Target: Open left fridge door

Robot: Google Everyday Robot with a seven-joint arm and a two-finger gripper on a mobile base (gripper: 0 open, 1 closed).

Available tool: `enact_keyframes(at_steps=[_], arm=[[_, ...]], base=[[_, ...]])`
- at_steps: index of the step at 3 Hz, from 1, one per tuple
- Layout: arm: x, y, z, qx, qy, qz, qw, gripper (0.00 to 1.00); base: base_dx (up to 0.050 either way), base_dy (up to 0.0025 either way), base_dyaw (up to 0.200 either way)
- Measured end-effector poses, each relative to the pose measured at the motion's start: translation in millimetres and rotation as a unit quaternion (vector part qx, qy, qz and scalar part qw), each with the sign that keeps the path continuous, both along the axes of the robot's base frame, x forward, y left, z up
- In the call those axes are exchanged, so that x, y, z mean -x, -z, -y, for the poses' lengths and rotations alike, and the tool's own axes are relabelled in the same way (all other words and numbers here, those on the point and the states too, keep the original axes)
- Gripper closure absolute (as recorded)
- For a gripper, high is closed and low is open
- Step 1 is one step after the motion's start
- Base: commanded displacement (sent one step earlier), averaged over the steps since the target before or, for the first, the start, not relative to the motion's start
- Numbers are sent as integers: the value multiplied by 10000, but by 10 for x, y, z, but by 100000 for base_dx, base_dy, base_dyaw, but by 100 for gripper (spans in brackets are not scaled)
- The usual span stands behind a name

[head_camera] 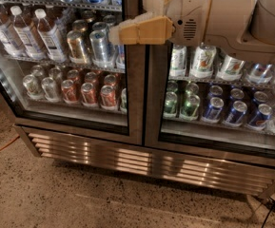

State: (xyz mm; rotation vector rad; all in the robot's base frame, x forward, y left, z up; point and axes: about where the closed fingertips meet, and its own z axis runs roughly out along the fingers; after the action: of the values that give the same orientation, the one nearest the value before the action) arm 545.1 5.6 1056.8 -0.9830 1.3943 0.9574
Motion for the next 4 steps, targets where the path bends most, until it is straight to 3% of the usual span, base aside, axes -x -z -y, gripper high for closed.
enact_keyframes(at_steps=[1, 2, 3, 4], arm=[[-196, -122, 32, 143, 332, 49, 9993, 0], [-196, -121, 32, 144, 332, 48, 9993, 0], [-244, 221, 56, 284, 406, -163, 9986, 0], [-244, 221, 56, 284, 406, -163, 9986, 0]], base=[[0, 0, 0], [0, 0, 0], [0, 0, 0], [0, -1, 19804]])
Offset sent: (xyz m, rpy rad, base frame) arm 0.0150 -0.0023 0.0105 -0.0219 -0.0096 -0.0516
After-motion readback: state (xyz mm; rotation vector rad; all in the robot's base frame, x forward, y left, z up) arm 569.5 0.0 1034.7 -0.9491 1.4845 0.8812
